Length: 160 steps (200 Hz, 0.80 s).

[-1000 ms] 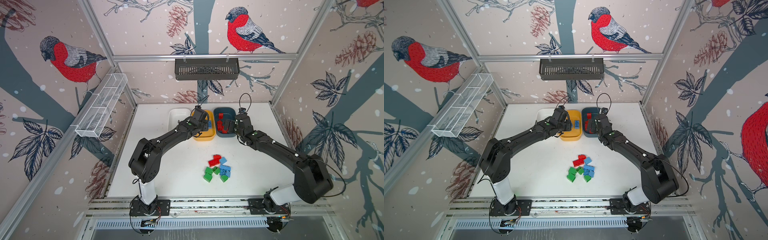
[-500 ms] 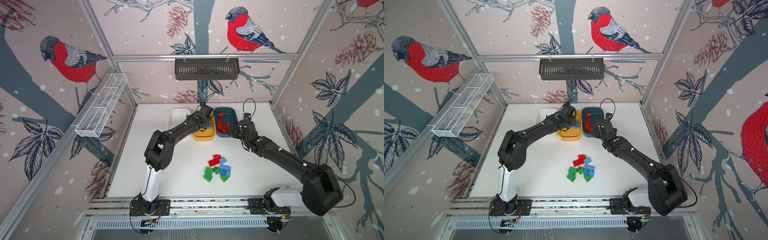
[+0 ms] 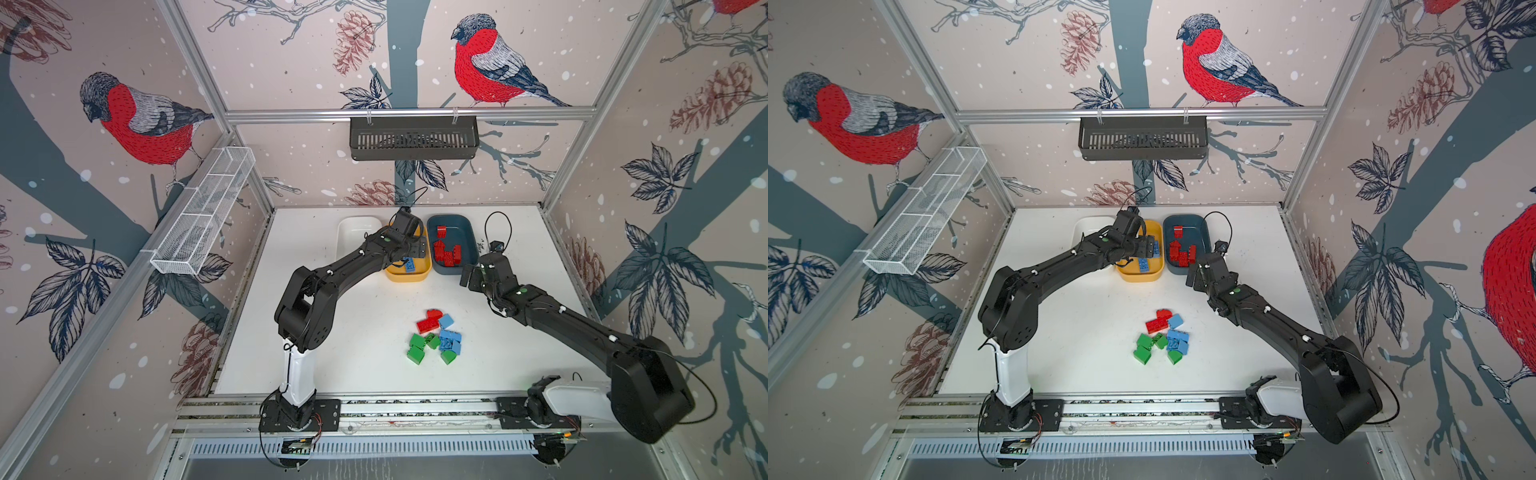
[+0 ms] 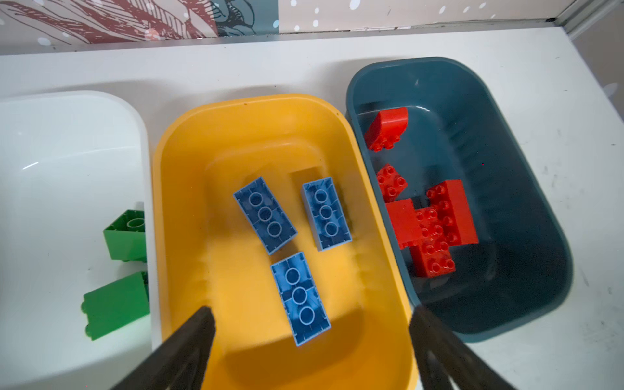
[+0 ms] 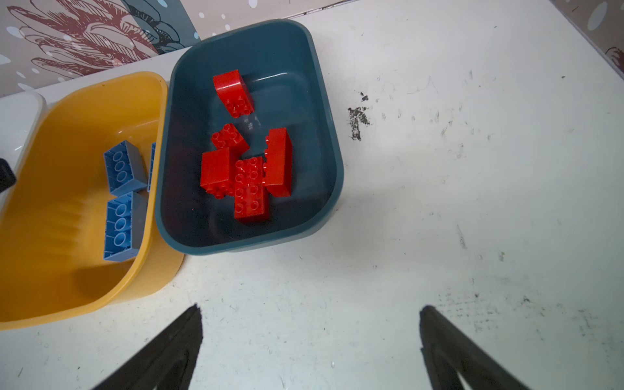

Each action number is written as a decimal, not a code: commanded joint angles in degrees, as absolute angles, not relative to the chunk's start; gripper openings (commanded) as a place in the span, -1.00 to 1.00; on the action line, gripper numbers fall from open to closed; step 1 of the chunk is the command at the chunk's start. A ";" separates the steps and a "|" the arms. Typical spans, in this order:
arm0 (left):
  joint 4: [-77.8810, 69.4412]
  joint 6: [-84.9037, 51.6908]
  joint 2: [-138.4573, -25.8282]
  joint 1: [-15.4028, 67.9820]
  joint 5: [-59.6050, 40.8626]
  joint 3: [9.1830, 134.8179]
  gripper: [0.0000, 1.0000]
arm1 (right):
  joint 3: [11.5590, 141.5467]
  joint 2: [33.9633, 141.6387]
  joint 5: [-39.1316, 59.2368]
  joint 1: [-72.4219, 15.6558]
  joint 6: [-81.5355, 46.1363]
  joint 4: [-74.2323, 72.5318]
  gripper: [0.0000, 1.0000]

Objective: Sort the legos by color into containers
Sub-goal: 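Lower the left gripper onto a green brick while the right nears the pile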

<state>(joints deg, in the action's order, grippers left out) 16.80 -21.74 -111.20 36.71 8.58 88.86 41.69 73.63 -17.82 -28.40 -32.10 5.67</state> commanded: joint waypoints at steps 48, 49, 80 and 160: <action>13.34 -17.78 -102.91 40.25 5.69 79.62 0.93 | 36.45 73.08 -10.33 -29.30 -33.88 3.90 0.99; 13.35 -17.68 -102.78 40.34 5.83 79.45 0.93 | 36.38 73.06 -10.22 -29.28 -33.90 3.89 0.99; 13.92 -16.49 -98.98 41.96 4.26 74.56 0.93 | 34.09 72.48 -7.15 -30.17 -33.93 4.39 0.98; 27.82 -19.17 -89.56 51.15 1.81 61.19 0.93 | 30.76 70.18 -9.00 -29.52 -38.16 2.19 1.00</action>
